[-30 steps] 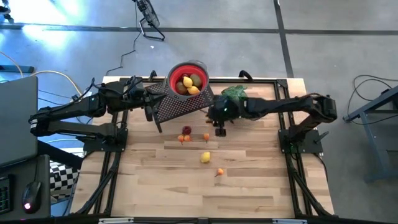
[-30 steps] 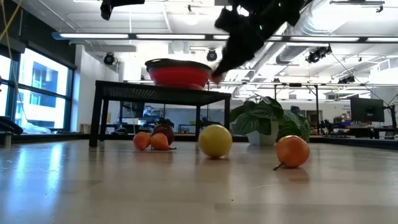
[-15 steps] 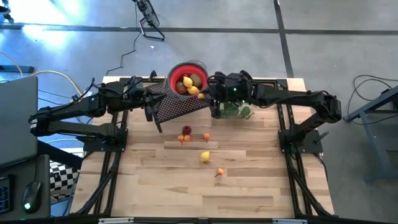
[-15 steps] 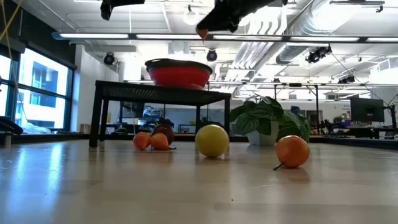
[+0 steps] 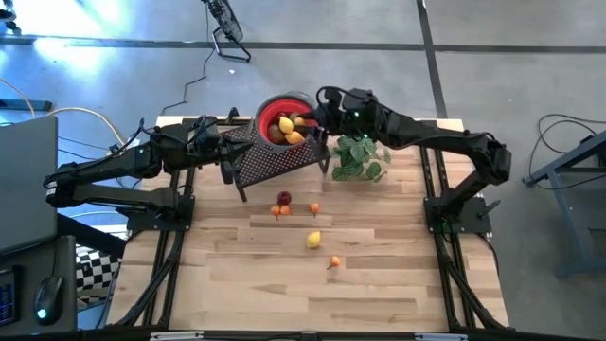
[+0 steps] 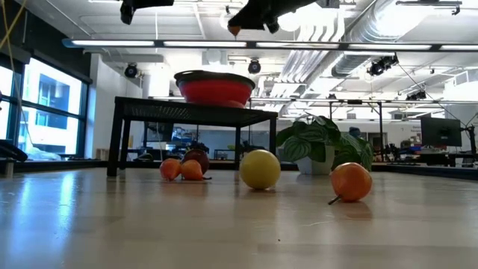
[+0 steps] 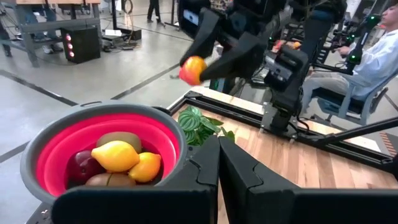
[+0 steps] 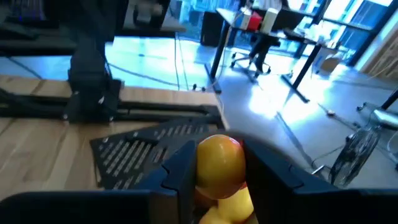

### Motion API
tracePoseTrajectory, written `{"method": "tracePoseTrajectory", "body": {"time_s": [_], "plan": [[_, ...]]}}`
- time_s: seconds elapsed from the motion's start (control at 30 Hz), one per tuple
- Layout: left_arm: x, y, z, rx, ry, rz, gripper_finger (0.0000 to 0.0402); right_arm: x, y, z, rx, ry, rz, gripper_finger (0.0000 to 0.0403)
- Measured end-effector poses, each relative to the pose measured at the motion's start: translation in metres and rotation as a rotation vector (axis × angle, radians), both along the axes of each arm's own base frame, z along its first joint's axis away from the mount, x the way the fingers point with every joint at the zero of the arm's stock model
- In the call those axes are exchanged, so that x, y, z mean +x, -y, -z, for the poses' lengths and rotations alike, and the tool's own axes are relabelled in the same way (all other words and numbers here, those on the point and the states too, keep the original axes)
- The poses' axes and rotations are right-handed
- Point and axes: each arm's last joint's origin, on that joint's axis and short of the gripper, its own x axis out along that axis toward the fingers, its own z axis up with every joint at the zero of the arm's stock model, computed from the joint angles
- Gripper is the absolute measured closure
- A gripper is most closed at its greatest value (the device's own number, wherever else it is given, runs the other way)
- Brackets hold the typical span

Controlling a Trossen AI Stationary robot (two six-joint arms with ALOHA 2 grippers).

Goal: Pick & Place Fruit
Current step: Put the orange pear into the red basket on the shelf

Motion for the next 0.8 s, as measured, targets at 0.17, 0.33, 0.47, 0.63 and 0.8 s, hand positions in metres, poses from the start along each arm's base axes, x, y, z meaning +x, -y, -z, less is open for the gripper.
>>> {"method": "tracePoseTrajectory", "body": {"time_s": [0.17, 0.33, 0.47, 0.63, 0.8], "plan": [[0.0, 0.0, 0.0, 0.001, 0.0, -0.001, 0.0402, 0.014, 0.011, -0.003, -0.014, -0.023, 0.01, 0.0292], [0.0, 0.0, 0.0, 0.0, 0.0, -0.001, 0.0402, 0.019, 0.028, -0.001, 0.003, -0.074, 0.043, 0.0292], [0.0, 0.0, 0.0, 0.002, -0.001, -0.001, 0.0402, 0.023, 0.044, 0.01, 0.031, -0.134, 0.07, 0.0292], [0.0, 0.0, 0.0, 0.003, -0.001, -0.004, 0.0402, 0.03, 0.061, 0.023, 0.074, -0.147, 0.058, 0.0293], [0.0, 0.0, 0.0, 0.003, -0.001, -0.004, 0.0402, 0.039, 0.072, 0.046, 0.087, -0.193, 0.051, 0.0293]]}}
